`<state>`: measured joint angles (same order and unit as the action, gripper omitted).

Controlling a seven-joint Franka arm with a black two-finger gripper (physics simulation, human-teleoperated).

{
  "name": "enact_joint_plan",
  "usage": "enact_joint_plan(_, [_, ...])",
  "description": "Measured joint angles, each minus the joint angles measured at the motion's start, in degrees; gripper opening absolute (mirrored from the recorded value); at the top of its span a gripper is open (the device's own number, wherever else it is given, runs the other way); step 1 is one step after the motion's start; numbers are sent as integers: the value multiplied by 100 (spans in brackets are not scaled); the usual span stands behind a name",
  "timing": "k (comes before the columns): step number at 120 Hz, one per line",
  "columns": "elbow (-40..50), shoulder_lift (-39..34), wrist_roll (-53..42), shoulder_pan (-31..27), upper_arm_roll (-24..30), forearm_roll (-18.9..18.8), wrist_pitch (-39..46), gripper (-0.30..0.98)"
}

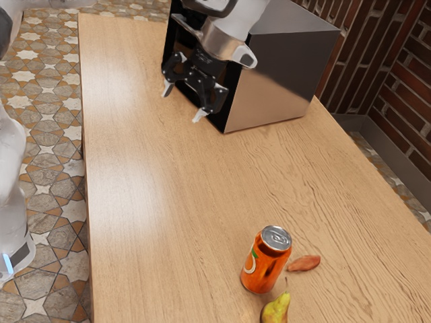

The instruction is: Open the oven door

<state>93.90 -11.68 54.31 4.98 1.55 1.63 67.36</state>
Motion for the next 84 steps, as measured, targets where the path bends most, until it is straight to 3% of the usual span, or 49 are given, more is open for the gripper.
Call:
enact_joint_plan(25, [-172, -192, 2315, -40, -81, 171, 930, 69])
enact_joint_plan(43, [-276, -603, 3654, -83, -945, 111, 762, 69])
enact_joint_plan(65, [498, -1591, 4781, -421, -1176, -264, 772, 69])
enact_joint_plan(84, [1011, -1724, 5437, -506, -1183, -436, 1831, 69])
